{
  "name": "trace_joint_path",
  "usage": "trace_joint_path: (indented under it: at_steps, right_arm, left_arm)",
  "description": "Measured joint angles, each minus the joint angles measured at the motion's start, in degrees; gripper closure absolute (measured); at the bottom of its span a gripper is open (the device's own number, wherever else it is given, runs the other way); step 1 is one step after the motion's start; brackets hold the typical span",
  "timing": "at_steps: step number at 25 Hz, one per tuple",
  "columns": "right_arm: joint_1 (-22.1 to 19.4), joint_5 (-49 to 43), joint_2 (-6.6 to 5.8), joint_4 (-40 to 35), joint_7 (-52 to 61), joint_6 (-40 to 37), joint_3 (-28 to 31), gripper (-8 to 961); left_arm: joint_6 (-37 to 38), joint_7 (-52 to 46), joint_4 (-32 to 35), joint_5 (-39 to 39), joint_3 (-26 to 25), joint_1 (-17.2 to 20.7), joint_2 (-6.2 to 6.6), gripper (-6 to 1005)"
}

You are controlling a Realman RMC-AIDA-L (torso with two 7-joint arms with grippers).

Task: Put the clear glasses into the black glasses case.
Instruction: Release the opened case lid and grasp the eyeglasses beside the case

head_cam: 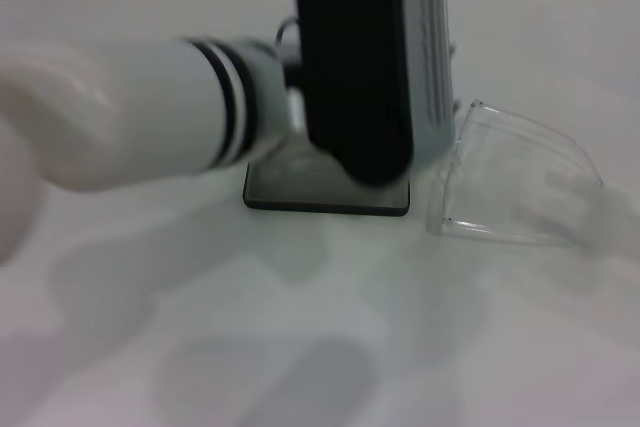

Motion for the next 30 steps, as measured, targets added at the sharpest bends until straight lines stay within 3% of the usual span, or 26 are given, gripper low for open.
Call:
trace_joint_path:
  at_steps: [1,5,7,10,15,21,30]
  right_arm:
    - [0.3,-0.6,0.1,-2.4,3.8,1.9,-1.8,87]
    - [0.8,-5.7,0.07,-16.2,16.7,10.5,-12.8,92]
    - [2.7,-10.3,0.08,-21.2,22.0,13.7,-17.0,144]
    - [9.0,-20.2,0.11,-26.1,31.4,14.4,-20.7,221]
    - [21.7,-36.2,-0.17,-26.3,42.8,7.9,-22.2,307]
    - [34.0,-54.5,1.07,-20.8,51.0,7.6,-25.6,334]
    - [38.2,-50.8,1.44,-11.6,51.8,14.5,-26.4,368]
  left_arm:
    - [0.0,0.0,0.0,0.0,0.0,0.0,0.0,562]
    - [-3.8,7.3,1.2,-24.7,-9.5,1.6,0.27,562]
    - [-3.5,11.3,0.3,-35.3,-13.8,2.4,0.28,562]
    - [-1.2,16.7,-1.9,-48.1,-19.5,3.2,0.27,562]
    - [2.8,22.1,-5.2,-55.3,-21.9,3.9,0.26,569]
    - [5.1,34.0,-9.7,-63.4,-21.8,6.4,0.18,570]
    - [8.7,35.8,-10.7,-65.6,-23.6,7.3,0.22,571]
